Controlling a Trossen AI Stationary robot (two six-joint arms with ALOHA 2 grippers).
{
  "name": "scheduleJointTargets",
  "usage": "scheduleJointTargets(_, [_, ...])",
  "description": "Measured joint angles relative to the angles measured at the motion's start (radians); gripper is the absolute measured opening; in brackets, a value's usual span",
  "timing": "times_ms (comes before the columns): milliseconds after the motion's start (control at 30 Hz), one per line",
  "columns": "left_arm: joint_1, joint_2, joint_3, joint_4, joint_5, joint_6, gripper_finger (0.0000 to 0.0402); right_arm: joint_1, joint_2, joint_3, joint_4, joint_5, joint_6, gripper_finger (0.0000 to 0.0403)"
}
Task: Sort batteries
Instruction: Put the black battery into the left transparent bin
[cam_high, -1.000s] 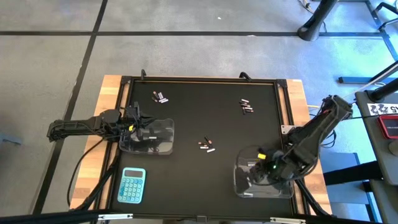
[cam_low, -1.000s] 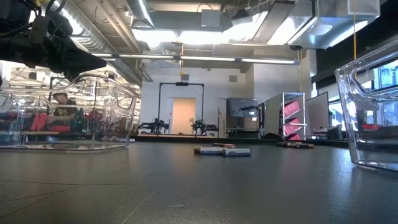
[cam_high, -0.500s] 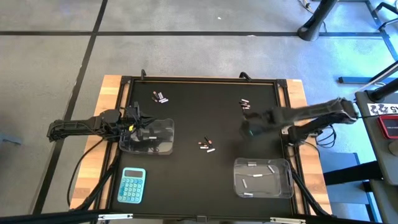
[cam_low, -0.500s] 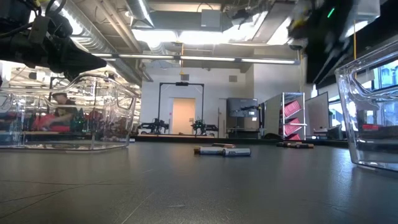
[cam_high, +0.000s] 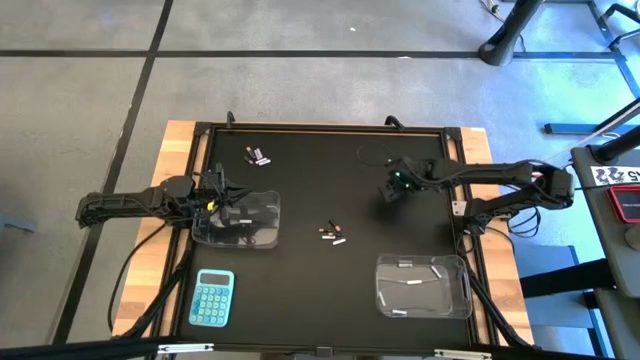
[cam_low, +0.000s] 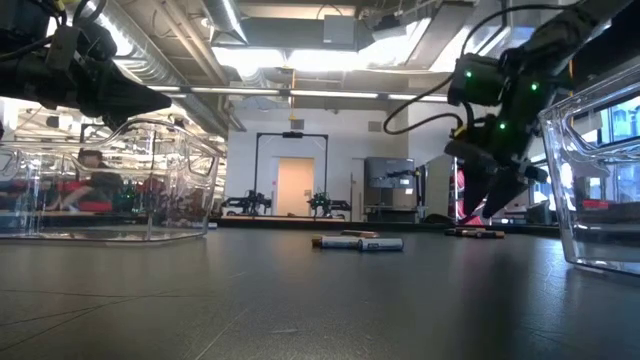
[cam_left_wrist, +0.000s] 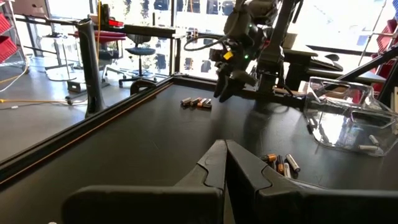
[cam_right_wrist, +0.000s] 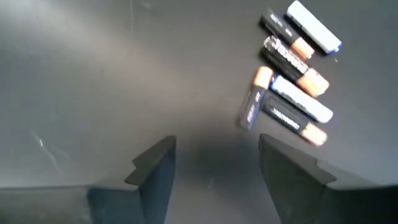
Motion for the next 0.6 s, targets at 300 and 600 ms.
scheduleJointTargets(300, [0.000,0.000,0.000,0.000,0.000,0.000,0.0000,0.003,0.076,-0.037,0.065,0.099,0.030,0.0180])
scheduleJointTargets(600, [0.000,0.000,0.000,0.000,0.000,0.000,0.0000,-0.002,0.178,-0.033,0.142,0.108,0.012,0.0157])
